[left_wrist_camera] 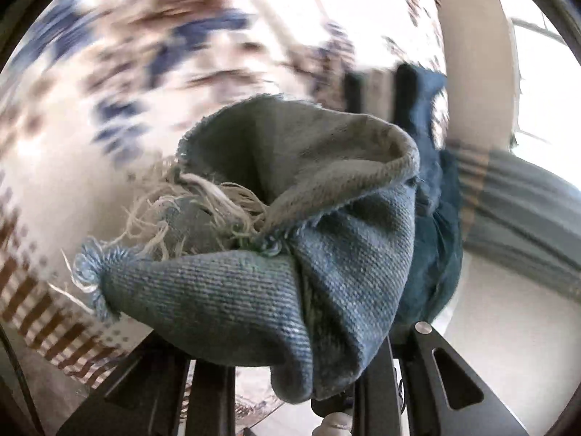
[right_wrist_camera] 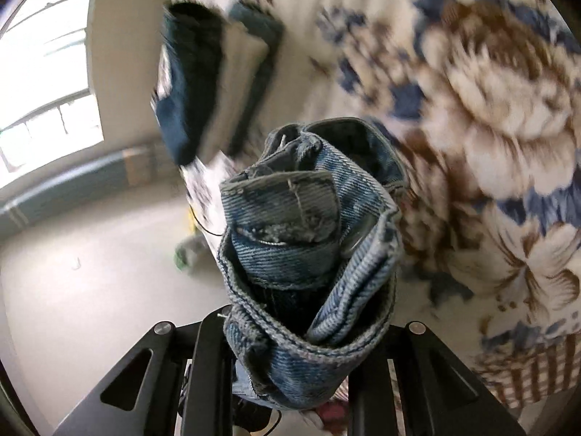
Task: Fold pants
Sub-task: 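Lift the folded shorts with both tools and carry them toward the clothes stack, then lower the shorts onto the folded clothes stack and open both tools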
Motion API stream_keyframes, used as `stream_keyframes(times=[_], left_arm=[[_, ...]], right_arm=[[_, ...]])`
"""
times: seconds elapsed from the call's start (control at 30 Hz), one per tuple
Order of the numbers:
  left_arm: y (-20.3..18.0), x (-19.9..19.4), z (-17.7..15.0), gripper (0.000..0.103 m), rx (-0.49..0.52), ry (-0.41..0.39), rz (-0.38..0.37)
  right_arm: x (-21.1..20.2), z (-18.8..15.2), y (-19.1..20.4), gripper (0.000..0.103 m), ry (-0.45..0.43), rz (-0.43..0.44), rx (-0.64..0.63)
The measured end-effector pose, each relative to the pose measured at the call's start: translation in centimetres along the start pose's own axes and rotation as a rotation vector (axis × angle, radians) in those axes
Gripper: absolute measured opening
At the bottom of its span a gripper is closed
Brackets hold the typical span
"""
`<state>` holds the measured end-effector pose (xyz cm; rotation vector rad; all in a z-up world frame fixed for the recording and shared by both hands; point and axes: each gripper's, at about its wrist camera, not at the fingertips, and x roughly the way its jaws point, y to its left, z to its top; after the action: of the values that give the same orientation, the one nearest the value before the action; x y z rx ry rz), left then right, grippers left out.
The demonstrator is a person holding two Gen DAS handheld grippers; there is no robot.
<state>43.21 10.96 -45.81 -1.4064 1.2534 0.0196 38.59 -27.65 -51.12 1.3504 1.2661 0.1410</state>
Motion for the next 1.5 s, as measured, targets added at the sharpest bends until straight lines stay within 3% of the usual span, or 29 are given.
stream_keyframes(times=[0.2, 0.4, 0.53, 0.63, 0.73, 0.8, 0.87, 0.97, 1.07, 1.1, 1.13, 1.17, 1.23, 1.27, 1.33, 1.4, 1.5], left_arm=[[-11.0, 1.6, 2.5, 0.019, 0.144, 0.038, -0.075], [-24.6, 4.1, 9.1, 0.019, 0.291, -0.002, -0.177], [-30.6, 7.1, 13.8, 0.019, 0.381, -0.033, -0.22], [-30.4, 11.6, 17.7, 0.019, 0.403, -0.037, -0.178], [-27.0, 17.2, 21.8, 0.019, 0.42, -0.019, -0.056], [-23.2, 19.8, 23.7, 0.019, 0.368, 0.014, -0.005], [-20.5, 20.8, 24.1, 0.019, 0.353, 0.035, -0.004], [-18.9, 20.7, 23.8, 0.022, 0.391, 0.044, -0.01], [-19.2, 19.7, 22.8, 0.026, 0.409, 0.065, 0.014], [-19.5, 19.0, 22.4, 0.031, 0.412, 0.069, 0.034], [-20.0, 18.6, 21.9, 0.033, 0.437, 0.06, 0.074], [-20.6, 17.9, 21.3, 0.043, 0.474, 0.042, 0.104], [-22.2, 16.4, 19.4, 0.074, 0.591, -0.035, 0.202], [-23.1, 15.2, 18.0, 0.09, 0.669, -0.101, 0.267], [-24.1, 13.3, 15.8, 0.09, 0.789, -0.226, 0.348], [-25.4, 11.6, 12.9, 0.09, 0.936, -0.341, 0.468], [-26.3, 10.3, 10.0, 0.09, 1.046, -0.373, 0.569]], right_arm=[[-1.8, 4.8, 8.6, 0.022, -0.119, 0.132, -0.007], [-1.3, 12.3, 20.4, 0.022, -0.214, 0.276, -0.125], [0.6, 18.1, 27.5, 0.022, -0.27, 0.324, -0.229], [4.3, 21.3, 27.7, 0.022, -0.278, 0.316, -0.255], [8.9, 23.4, 23.6, 0.022, -0.27, 0.237, -0.226], [12.1, 24.6, 19.7, 0.022, -0.25, 0.184, -0.179], [13.4, 25.3, 16.0, 0.022, -0.265, 0.192, -0.111], [14.2, 25.1, 13.9, 0.023, -0.262, 0.213, -0.079], [14.3, 25.5, 14.5, 0.039, -0.229, 0.19, -0.088], [13.9, 25.6, 15.2, 0.044, -0.211, 0.16, -0.097], [13.3, 25.5, 16.1, 0.061, -0.204, 0.124, -0.119], [12.5, 25.8, 16.6, 0.076, -0.211, 0.094, -0.144], [10.8, 24.6, 17.6, 0.086, -0.236, 0.027, -0.199], [9.6, 23.6, 18.6, 0.094, -0.26, -0.054, -0.244], [8.2, 22.3, 20.4, 0.095, -0.309, -0.215, -0.337], [6.8, 19.6, 23.1, 0.095, -0.379, -0.467, -0.501], [4.5, 14.9, 25.7, 0.095, -0.474, -0.698, -0.659]])
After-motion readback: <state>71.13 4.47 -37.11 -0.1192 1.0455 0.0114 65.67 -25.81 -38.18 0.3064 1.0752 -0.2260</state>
